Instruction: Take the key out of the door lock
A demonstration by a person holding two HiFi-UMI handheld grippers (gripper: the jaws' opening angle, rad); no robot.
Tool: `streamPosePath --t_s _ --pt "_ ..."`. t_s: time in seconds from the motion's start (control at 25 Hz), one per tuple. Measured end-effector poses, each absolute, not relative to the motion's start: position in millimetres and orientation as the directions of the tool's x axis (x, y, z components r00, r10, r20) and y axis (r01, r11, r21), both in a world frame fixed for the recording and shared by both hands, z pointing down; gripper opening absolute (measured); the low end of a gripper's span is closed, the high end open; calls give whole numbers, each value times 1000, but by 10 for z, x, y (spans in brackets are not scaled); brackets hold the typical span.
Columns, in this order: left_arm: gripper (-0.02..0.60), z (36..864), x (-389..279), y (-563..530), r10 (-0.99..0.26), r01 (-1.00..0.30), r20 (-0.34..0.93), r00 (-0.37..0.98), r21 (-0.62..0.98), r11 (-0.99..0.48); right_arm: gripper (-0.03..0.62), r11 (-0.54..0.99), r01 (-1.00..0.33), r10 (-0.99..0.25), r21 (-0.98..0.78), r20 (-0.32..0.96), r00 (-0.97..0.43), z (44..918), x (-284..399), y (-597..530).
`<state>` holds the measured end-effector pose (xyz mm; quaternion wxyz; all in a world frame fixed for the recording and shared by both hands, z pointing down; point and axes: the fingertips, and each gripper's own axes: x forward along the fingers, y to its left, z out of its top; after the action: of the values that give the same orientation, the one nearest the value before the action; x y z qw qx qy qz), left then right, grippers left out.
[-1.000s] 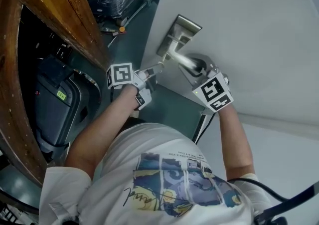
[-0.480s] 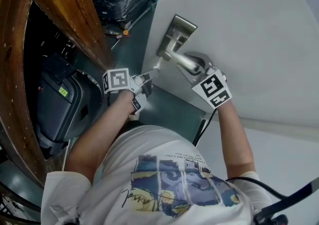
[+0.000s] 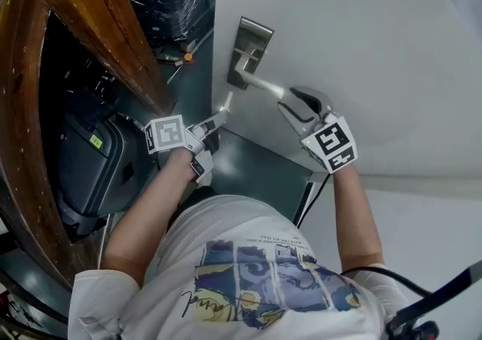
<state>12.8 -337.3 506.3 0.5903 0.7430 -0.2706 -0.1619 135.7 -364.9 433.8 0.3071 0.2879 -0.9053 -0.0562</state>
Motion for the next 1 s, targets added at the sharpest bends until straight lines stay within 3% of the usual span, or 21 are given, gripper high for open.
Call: streamPosePath --t_s 0.64,1.0 --pt "23 4587 90 -2431 -662 -559 241 710 765 -321 147 842 -528 -518 107 433 -738 4374 1581 -2586" --pt "23 4324 56 -1935 -632 -637 293 718 642 -426 109 825 -565 -521 6 394 -757 4457 1445 -2074"
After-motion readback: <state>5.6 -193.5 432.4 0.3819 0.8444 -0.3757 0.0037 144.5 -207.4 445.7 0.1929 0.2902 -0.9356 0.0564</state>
